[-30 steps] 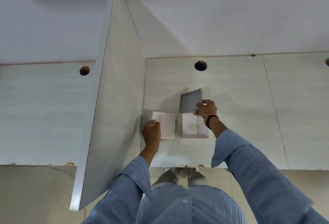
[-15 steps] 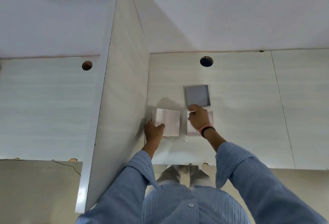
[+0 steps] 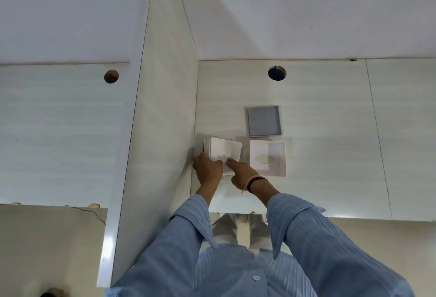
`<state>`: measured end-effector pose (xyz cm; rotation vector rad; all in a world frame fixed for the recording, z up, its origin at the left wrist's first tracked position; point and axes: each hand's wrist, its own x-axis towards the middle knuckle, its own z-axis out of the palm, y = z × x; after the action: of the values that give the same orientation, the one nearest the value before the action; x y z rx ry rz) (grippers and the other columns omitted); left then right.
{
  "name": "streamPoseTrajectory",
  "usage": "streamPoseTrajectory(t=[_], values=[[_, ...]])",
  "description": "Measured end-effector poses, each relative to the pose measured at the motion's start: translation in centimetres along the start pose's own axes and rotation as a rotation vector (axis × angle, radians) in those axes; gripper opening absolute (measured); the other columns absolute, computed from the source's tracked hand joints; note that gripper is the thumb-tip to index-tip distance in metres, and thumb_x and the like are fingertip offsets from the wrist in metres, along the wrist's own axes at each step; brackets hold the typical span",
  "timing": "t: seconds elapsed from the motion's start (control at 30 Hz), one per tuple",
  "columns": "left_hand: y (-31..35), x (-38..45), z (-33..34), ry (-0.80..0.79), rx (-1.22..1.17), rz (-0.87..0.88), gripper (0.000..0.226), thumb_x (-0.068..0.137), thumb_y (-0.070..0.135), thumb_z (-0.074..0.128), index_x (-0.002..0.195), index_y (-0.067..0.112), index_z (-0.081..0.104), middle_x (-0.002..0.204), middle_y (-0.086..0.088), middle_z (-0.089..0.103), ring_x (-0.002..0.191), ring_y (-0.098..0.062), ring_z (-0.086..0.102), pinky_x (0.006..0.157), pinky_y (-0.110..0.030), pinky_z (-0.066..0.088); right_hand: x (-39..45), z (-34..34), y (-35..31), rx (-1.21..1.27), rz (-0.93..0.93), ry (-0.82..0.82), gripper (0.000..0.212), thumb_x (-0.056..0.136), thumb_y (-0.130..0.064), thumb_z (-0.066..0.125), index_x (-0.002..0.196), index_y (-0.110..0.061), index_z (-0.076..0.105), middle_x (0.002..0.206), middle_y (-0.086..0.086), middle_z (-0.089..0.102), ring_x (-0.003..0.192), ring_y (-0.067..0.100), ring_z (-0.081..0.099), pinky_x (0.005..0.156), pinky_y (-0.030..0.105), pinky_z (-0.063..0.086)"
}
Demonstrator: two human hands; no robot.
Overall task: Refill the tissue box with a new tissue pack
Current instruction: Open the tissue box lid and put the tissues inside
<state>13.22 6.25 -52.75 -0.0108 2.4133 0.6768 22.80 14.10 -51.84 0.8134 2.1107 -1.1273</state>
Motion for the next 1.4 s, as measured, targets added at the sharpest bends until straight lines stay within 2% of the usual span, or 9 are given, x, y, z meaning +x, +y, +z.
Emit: streamPoseTrajectory(t=[0.27,0.4,0.57,0.73,0.93,1.07,1.2,1.3,1.4], values=[[0.4,-0.7,0.0,0.043,0.101,0.068,0.038,0.085,0.013,0.073,0.119,0.002,0.060,0.124,-0.019,0.058,0.117,-0.038,0.055,0.086,-0.047,0.057,-0.3,0.0,0.5,0.055,0.000,0.005,0.075,0.090,0.008,0.042,0.158,-0.017,0.026,0.167,0.000,0.023,0.151,0.027,0.030,0.122,0.040,0.030],[0.5,-2.0,0.3,0.087,0.111,0.135,0.037,0.087,0.010,0.070,0.122,0.003,0.058,0.125,-0.018,0.056,0.118,-0.036,0.054,0.084,-0.044,0.056,-0.2,0.1,0.8,0.076,-0.018,-0.001,0.078,0.088,0.010,0.042,0.158,-0.020,0.025,0.168,-0.003,0.020,0.149,0.030,0.032,0.109,0.044,0.047],[0.7,-0.9,0.1,0.010,-0.102,0.007,0.056,0.078,0.020,0.075,0.128,0.003,0.058,0.123,-0.017,0.061,0.112,-0.036,0.062,0.087,-0.049,0.060,-0.1,0.1,1.1,0.056,-0.040,-0.001,0.081,0.087,0.012,0.040,0.159,-0.023,0.025,0.168,-0.006,0.020,0.150,0.029,0.029,0.107,0.040,0.050],[-0.8,2.2,0.9,-0.034,-0.130,-0.086,0.069,0.057,0.039,0.068,0.116,0.004,0.067,0.113,-0.015,0.069,0.101,-0.035,0.067,0.081,-0.049,0.062,0.0,0.1,1.1,0.052,-0.031,-0.006,0.083,0.085,0.013,0.039,0.159,-0.022,0.024,0.168,-0.006,0.020,0.147,0.031,0.034,0.102,0.044,0.053],[1.1,0.0,-0.5,0.010,0.032,-0.036,0.038,0.079,0.027,0.073,0.107,0.002,0.069,0.116,-0.015,0.055,0.107,-0.035,0.053,0.075,-0.042,0.054,-0.1,0.3,1.2,0.084,-0.025,-0.001,0.084,0.087,0.013,0.039,0.160,-0.023,0.020,0.168,-0.006,0.018,0.143,0.034,0.039,0.084,0.040,0.062],[1.0,-1.1,-0.2,0.051,0.091,0.010,0.035,0.083,0.023,0.073,0.111,0.003,0.067,0.123,-0.017,0.052,0.112,-0.036,0.052,0.083,-0.043,0.055,-0.1,0.3,1.4,0.081,-0.042,-0.001,0.082,0.088,0.013,0.040,0.160,-0.023,0.020,0.169,-0.006,0.016,0.146,0.033,0.035,0.092,0.039,0.059],[0.7,-1.6,0.3,0.064,0.055,0.073,0.032,0.084,0.018,0.071,0.111,0.003,0.064,0.121,-0.015,0.054,0.111,-0.033,0.055,0.081,-0.041,0.056,-0.1,0.2,1.4,0.113,-0.033,-0.004,0.086,0.086,0.015,0.040,0.160,-0.024,0.022,0.169,-0.008,0.016,0.143,0.035,0.040,0.077,0.039,0.063],[0.8,-1.6,0.2,0.015,-0.075,0.051,0.038,0.083,0.018,0.070,0.117,0.003,0.061,0.115,-0.011,0.062,0.102,-0.031,0.064,0.075,-0.039,0.058,0.0,0.2,1.7,0.145,-0.046,0.001,0.085,0.084,0.015,0.039,0.159,-0.023,0.025,0.168,-0.007,0.019,0.144,0.033,0.039,0.087,0.035,0.060],[1.0,-1.6,-0.4,-0.051,-0.205,-0.004,0.043,0.089,0.021,0.066,0.127,0.005,0.055,0.111,-0.005,0.063,0.092,-0.024,0.062,0.072,-0.034,0.056,-0.1,0.6,2.1,0.253,-0.064,0.118,0.075,0.083,0.012,0.041,0.152,-0.018,0.043,0.161,0.002,0.037,0.144,0.028,0.042,0.110,0.037,0.046]])
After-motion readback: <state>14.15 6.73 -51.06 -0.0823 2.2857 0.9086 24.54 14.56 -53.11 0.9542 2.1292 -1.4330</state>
